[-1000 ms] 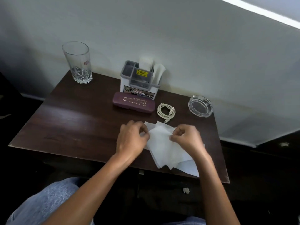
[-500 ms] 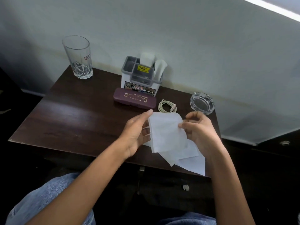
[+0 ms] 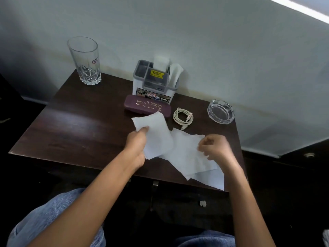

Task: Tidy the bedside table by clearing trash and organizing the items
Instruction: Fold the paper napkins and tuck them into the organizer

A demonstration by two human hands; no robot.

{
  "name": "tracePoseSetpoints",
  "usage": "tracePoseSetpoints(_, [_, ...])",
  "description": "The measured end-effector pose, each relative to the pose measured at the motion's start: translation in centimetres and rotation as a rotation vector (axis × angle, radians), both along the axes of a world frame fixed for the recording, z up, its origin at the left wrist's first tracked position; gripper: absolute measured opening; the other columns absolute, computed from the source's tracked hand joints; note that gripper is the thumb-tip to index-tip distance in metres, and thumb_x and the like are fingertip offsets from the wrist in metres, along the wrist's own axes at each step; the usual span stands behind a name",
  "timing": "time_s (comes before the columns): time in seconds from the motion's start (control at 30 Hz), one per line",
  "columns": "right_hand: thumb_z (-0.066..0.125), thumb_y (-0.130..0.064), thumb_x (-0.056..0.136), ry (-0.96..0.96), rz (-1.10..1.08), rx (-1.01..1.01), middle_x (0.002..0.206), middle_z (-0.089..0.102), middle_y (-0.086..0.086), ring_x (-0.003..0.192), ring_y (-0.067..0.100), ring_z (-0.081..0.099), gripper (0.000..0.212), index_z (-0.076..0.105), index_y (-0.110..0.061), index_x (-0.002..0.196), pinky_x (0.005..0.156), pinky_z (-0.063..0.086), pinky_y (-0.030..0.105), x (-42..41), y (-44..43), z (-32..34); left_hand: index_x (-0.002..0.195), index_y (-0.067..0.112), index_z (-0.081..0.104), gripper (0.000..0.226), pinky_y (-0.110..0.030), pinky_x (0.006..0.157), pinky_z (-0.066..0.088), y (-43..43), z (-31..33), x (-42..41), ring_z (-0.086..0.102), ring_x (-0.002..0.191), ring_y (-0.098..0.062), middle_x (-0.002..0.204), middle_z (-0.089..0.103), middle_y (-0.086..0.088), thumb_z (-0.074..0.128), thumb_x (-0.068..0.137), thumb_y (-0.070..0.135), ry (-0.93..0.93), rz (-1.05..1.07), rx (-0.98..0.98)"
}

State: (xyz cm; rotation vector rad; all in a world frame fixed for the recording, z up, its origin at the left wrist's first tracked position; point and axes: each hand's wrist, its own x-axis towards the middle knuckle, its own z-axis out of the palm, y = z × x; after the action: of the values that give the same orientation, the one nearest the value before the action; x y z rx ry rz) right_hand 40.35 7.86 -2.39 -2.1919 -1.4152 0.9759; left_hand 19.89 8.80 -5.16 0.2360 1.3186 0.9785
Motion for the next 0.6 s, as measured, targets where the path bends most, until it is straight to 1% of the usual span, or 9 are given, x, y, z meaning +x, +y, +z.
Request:
tracePoseSetpoints(0.07, [0.073,-0.012,0.073,-0.048,0.108,-0.096,0.072,0.060,0.001,0.065,0.015,0.055,0.013,0.061,-0.015,0.070,0.056,0.044,0.027,-0.7,0.0,-0.7,0.106,0.011,0.055,0.018,-0.046,0.083,0.050,0.0,-0.1,0.0,0.061,0.076,-0.025,0.087,0.062,-0.006,0.050,0.095,0.024,0.028,0.036,-0.013])
tracePoseSetpoints(0.13, [0.075,-0.014,0.073,-0.086,0.156,-0.128,0.074,0.058,-0.001,0.064,0.013,0.053,0.016,0.060,-0.013,0.074,0.051,0.038,0.023,-1.4,0.1,-1.2,0.105,0.011,0.054,0.017,-0.046,0.083,0.050,-0.1,-0.1,0.0,0.061,0.080,-0.027,0.086,0.062,-0.005,0.050,0.095,0.024,0.029,0.038,-0.021])
tracePoseSetpoints(0.2, [0.073,-0.011,0.075,-0.129,0.153,-0.095,0.077,0.059,0.000,0.070,0.014,0.055,0.014,0.059,-0.014,0.071,0.051,0.038,0.023,-1.6,0.2,-1.4,0.106,0.011,0.055,0.018,-0.046,0.084,0.050,-0.1,-0.1,0.1,0.061,0.086,-0.029,0.087,0.062,-0.005,0.050,0.095,0.025,0.031,0.027,-0.027])
tracePoseSetpoints(0.23, [0.070,-0.008,0.075,-0.146,0.148,-0.077,0.077,0.060,0.000,0.072,0.015,0.055,0.015,0.059,-0.015,0.068,0.053,0.039,0.023,-1.5,0.2,-1.4,0.106,0.011,0.054,0.018,-0.045,0.083,0.050,-0.1,0.0,0.1,0.061,0.086,-0.029,0.087,0.062,-0.005,0.050,0.095,0.025,0.032,0.022,-0.025])
tracePoseSetpoints(0.33, [0.064,-0.004,0.077,-0.174,0.129,-0.068,0.070,0.060,-0.004,0.066,0.012,0.055,0.017,0.060,-0.014,0.065,0.052,0.040,0.022,-1.4,0.1,-1.5,0.105,0.012,0.054,0.017,-0.041,0.075,0.051,-0.1,0.1,0.0,0.061,0.079,-0.026,0.086,0.061,-0.004,0.049,0.096,0.025,0.036,0.025,-0.015])
tracePoseSetpoints(0.43, [0.059,-0.002,0.078,-0.179,0.124,-0.060,0.066,0.059,-0.007,0.064,0.009,0.054,0.017,0.061,-0.013,0.065,0.052,0.041,0.022,-1.5,0.1,-1.5,0.106,0.013,0.054,0.017,-0.041,0.077,0.050,-0.2,0.1,-0.1,0.060,0.084,-0.028,0.086,0.061,-0.004,0.048,0.096,0.026,0.049,0.036,-0.010])
tracePoseSetpoints(0.5, [0.055,-0.001,0.078,-0.190,0.120,-0.062,0.067,0.061,-0.008,0.067,0.011,0.057,0.015,0.064,-0.009,0.069,0.056,0.044,0.024,-1.4,0.2,-1.7,0.105,0.013,0.052,0.017,-0.040,0.076,0.049,-0.2,0.2,-0.1,0.059,0.080,-0.026,0.085,0.060,-0.004,0.046,0.097,0.026,0.040,0.043,-0.015])
tracePoseSetpoints(0.6, [0.054,0.000,0.080,-0.125,0.085,-0.109,0.065,0.061,-0.003,0.061,0.011,0.055,0.015,0.066,-0.005,0.073,0.054,0.044,0.025,-1.1,0.5,-1.5,0.102,0.014,0.052,0.015,-0.038,0.074,0.049,-0.2,0.5,-0.2,0.058,0.074,-0.023,0.084,0.060,-0.004,0.045,0.097,0.027,0.013,0.052,-0.031])
